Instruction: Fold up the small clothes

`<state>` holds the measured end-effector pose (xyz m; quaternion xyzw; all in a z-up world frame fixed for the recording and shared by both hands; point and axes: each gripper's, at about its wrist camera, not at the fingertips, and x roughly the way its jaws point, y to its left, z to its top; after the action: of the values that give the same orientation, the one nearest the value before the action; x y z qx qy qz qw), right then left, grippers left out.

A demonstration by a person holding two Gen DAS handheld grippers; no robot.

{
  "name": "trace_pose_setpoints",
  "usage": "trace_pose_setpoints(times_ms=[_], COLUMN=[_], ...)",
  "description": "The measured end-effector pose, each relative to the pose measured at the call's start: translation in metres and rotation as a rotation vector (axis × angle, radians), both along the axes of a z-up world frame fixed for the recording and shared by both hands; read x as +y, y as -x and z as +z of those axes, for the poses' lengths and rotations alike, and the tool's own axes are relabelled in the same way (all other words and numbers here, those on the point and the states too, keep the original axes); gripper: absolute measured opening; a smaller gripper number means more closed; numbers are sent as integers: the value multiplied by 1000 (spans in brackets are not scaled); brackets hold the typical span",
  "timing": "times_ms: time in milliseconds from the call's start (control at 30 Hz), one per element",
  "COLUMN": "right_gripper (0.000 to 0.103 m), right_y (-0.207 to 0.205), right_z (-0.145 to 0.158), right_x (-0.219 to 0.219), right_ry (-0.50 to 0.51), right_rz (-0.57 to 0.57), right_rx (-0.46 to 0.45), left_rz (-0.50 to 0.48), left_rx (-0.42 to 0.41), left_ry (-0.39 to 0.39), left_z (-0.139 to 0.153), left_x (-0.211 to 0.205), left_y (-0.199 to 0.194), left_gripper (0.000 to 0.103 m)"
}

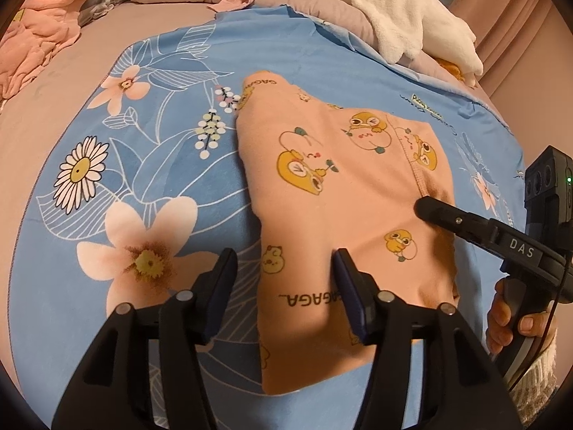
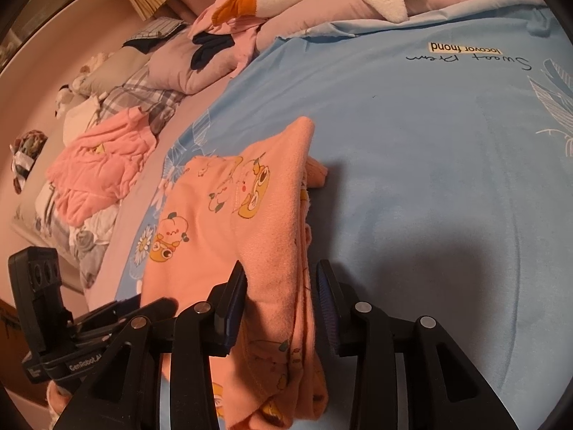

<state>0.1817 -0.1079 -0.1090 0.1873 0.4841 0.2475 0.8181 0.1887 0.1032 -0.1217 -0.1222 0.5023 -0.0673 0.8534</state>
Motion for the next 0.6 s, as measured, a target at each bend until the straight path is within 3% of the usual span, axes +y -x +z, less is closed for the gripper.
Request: trace_pose_setpoints(times_ms=[100, 600], right_gripper=[44, 44], right_y=[2, 12], right_z=[1, 12], right_x=[0, -8], right_ry=[26, 64], right_rz=[-16, -38], right_rx=[-4, -34], left_rz=[15, 39], left_rx=[0, 1], left_ry=[-21, -57], left_z=[0, 2], left_x=[1, 2], left_y=[4, 22], left_gripper=[67, 67])
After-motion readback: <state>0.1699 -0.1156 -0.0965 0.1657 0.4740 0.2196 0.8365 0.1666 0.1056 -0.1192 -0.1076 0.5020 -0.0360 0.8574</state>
